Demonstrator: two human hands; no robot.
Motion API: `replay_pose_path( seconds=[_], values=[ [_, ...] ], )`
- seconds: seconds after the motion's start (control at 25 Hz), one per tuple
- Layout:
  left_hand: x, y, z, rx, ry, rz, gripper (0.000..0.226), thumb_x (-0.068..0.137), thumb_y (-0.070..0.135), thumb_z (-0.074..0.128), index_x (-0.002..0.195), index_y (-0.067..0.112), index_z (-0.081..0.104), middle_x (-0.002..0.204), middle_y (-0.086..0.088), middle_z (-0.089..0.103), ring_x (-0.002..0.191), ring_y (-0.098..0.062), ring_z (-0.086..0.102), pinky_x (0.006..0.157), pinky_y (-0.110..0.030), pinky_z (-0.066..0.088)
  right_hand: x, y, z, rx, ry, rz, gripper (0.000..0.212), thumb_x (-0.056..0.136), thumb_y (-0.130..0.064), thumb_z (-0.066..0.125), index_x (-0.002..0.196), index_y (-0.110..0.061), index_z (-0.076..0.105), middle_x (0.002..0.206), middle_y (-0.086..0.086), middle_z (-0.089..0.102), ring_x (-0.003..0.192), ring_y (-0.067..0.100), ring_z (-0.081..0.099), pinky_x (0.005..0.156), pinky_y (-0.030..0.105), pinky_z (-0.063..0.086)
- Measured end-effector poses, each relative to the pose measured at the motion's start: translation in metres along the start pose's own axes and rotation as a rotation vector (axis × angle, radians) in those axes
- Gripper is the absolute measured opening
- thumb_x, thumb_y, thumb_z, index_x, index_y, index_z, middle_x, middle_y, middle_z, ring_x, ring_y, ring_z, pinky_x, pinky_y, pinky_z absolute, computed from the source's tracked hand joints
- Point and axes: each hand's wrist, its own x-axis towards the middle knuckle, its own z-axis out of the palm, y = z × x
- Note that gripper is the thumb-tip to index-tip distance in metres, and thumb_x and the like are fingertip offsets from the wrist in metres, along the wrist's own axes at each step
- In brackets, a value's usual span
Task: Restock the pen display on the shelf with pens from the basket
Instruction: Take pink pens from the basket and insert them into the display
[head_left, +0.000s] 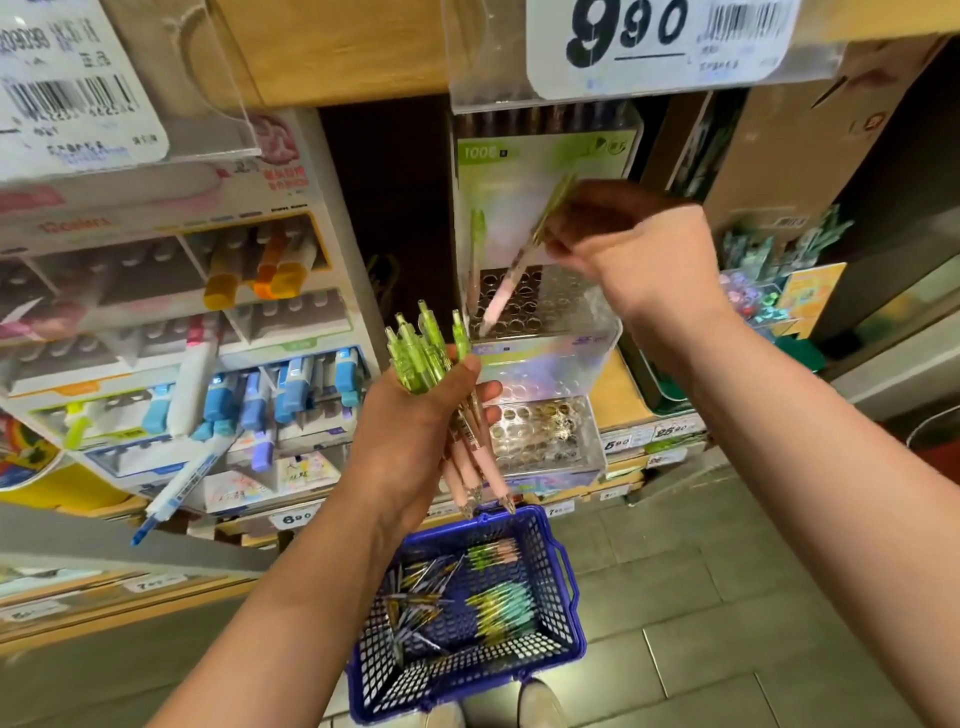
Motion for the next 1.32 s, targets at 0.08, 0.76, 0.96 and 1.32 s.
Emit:
replay_pose_path(
  seconds=[0.08,0.76,0.96,1.32],
  values=[
    [-0.002,-0.003,0.001,-0.024,0.003,0.005,0.027,0.093,0.015,0.07,0.116,0.001,0.065,0.091,-0.014,0.075,0.09,-0.027,0.074,0.081,-0.043,0.063,0.01,-0.001,0.003,-0.044,0.061,-0.152,0.023,0.084,-0.001,0.073,0.084,-0.024,0.075,0.085,0.007,0.076,0.085,0.027,0.075,0.085,0.051,0.06],
    [0.001,-0.011,0.004,-0.014,0.028,0.032,0.012,0.092,0.013,0.072,0.103,0.01,0.069,0.084,-0.005,0.073,0.088,-0.024,0.074,0.08,-0.04,0.062,0.017,0.02,0.036,-0.594,-0.02,-0.299,0.013,0.09,-0.021,0.068,0.099,-0.016,0.076,0.094,-0.002,0.077,0.089,0.017,0.072,0.089,0.029,0.055],
    [-0.001,-0.011,0.008,-0.008,0.027,0.027,0.01,0.093,0.009,0.07,0.103,0.01,0.067,0.081,-0.001,0.073,0.086,-0.024,0.072,0.083,-0.046,0.06,0.015,0.018,0.034,-0.728,-0.071,-0.187,0.014,0.09,-0.029,0.072,0.1,-0.02,0.074,0.093,-0.007,0.074,0.087,0.011,0.069,0.079,0.014,0.047],
    [0.001,-0.011,0.018,0.258,0.082,0.165,0.017,0.099,0.016,0.063,0.09,0.024,0.076,0.086,-0.013,0.077,0.077,-0.035,0.07,0.075,-0.047,0.061,-0.045,0.013,0.022,-0.267,-0.499,0.421,0.023,0.084,-0.031,0.083,0.094,-0.011,0.075,0.088,0.009,0.078,0.074,0.019,0.073,0.076,0.035,0.063]
  ],
)
